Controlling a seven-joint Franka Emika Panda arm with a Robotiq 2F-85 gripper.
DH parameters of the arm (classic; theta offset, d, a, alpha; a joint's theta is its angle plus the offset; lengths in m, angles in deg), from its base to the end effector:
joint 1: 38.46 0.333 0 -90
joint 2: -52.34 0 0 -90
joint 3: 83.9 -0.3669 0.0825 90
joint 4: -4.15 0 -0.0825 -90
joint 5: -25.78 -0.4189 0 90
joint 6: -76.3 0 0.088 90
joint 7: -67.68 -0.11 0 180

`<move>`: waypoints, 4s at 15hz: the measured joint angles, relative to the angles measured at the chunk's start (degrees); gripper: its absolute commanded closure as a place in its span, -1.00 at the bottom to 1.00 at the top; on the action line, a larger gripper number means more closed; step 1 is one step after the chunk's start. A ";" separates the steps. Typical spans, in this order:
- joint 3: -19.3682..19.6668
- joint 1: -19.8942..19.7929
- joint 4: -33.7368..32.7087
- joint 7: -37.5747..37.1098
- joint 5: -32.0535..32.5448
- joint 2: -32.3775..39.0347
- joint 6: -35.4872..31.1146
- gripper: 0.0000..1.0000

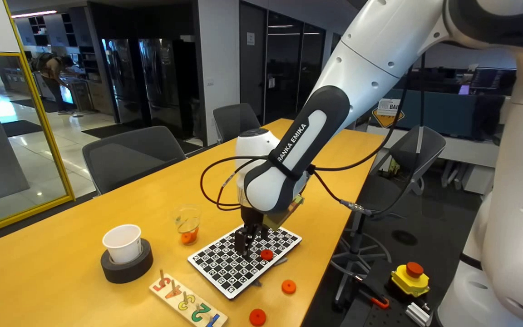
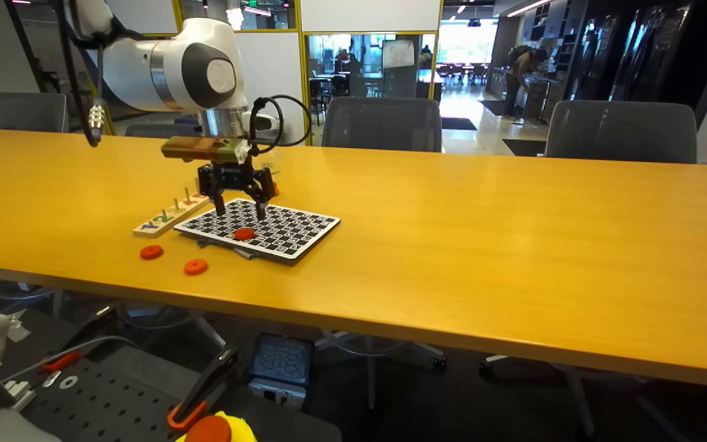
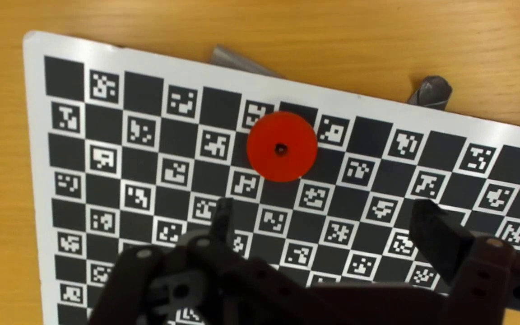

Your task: Pick up all the orange objects from the checkers board and the table, and put them in two cups

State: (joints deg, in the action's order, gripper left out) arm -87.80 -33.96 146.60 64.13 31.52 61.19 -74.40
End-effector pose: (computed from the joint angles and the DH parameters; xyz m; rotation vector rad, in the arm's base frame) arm 0.4925 0.0756 0.2443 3.0913 0.2657 -0.0088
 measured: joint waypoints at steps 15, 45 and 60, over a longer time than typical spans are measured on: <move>0.17 -2.44 5.02 0.04 -8.37 -0.06 -4.92 -0.32; -5.11 9.62 -28.39 -1.69 10.01 6.72 16.66 0.58; -5.59 13.32 -59.52 13.48 11.07 28.21 23.67 0.58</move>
State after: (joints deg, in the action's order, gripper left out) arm -93.39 -20.64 87.08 77.61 42.58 89.41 -50.73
